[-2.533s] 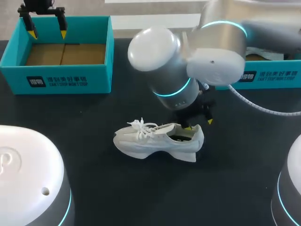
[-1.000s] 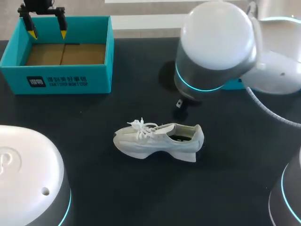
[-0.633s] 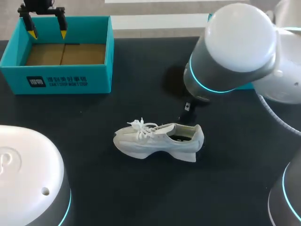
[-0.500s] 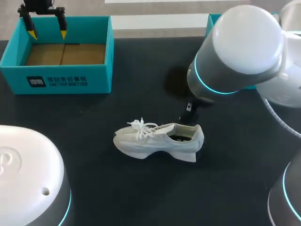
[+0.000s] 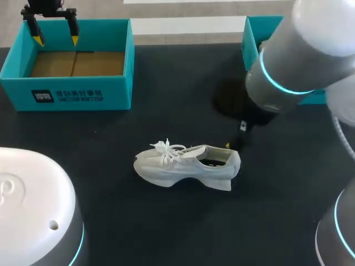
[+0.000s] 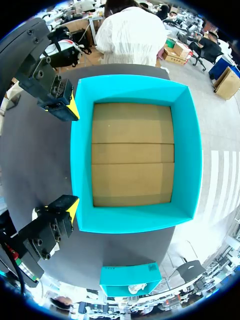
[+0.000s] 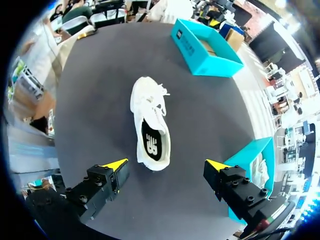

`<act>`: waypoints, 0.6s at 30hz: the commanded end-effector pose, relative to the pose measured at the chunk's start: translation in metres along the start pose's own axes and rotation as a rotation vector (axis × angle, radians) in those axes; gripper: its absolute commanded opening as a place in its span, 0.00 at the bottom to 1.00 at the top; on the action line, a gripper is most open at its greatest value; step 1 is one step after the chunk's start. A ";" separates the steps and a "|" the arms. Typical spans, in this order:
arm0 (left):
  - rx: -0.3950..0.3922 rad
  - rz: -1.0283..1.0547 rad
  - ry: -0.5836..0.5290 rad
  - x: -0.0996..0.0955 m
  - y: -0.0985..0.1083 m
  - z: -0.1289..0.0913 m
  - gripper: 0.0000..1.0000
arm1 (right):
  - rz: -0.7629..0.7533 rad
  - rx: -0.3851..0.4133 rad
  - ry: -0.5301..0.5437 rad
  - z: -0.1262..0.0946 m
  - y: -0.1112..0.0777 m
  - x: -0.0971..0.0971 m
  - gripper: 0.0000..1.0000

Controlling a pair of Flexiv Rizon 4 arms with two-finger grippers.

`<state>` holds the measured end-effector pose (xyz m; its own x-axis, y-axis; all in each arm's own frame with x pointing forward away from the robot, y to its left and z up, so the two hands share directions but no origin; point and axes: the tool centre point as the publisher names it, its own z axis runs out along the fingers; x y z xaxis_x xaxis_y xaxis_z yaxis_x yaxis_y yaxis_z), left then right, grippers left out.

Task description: Take the shoe out of the shoebox, open the shoe tongue, remove and reinsert the insole, then place the shoe into the shoebox

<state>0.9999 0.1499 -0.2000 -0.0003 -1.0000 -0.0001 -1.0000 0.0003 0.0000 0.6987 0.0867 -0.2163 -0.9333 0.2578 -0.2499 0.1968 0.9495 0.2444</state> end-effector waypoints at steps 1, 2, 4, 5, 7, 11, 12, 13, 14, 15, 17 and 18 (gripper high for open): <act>0.000 0.000 0.000 0.000 0.000 0.000 1.00 | 0.008 -0.577 0.052 0.012 -0.018 0.005 1.00; 0.000 0.000 0.000 0.000 0.000 0.000 1.00 | 0.026 -0.609 0.058 0.014 -0.020 0.005 1.00; 0.000 0.000 0.000 0.000 0.000 0.000 1.00 | 0.037 -0.646 0.063 0.019 -0.024 0.008 1.00; 0.000 0.000 0.000 0.000 0.000 0.000 1.00 | 0.047 -0.691 0.057 0.022 -0.026 0.008 1.00; 0.000 0.000 0.000 0.000 0.000 0.000 1.00 | 0.090 -0.774 0.052 0.025 -0.029 0.009 1.00; 0.000 0.000 0.000 0.000 0.000 0.000 1.00 | 0.136 -0.766 0.029 0.031 -0.032 0.007 1.00; 0.000 0.000 0.000 0.000 0.000 0.000 1.00 | 0.136 -0.766 0.029 0.031 -0.032 0.007 1.00; 0.000 0.000 0.000 0.000 0.000 0.000 1.00 | 0.136 -0.766 0.029 0.031 -0.032 0.007 1.00; 0.000 0.000 0.000 0.000 0.000 0.000 1.00 | 0.136 -0.766 0.029 0.031 -0.032 0.007 1.00; 0.000 0.000 0.000 0.000 0.000 0.000 1.00 | 0.136 -0.766 0.029 0.031 -0.032 0.007 1.00; 0.000 0.000 0.000 0.000 0.000 0.000 1.00 | 0.136 -0.766 0.029 0.031 -0.032 0.007 1.00; 0.000 0.000 0.000 0.000 0.000 0.000 1.00 | 0.136 -0.766 0.029 0.031 -0.032 0.007 1.00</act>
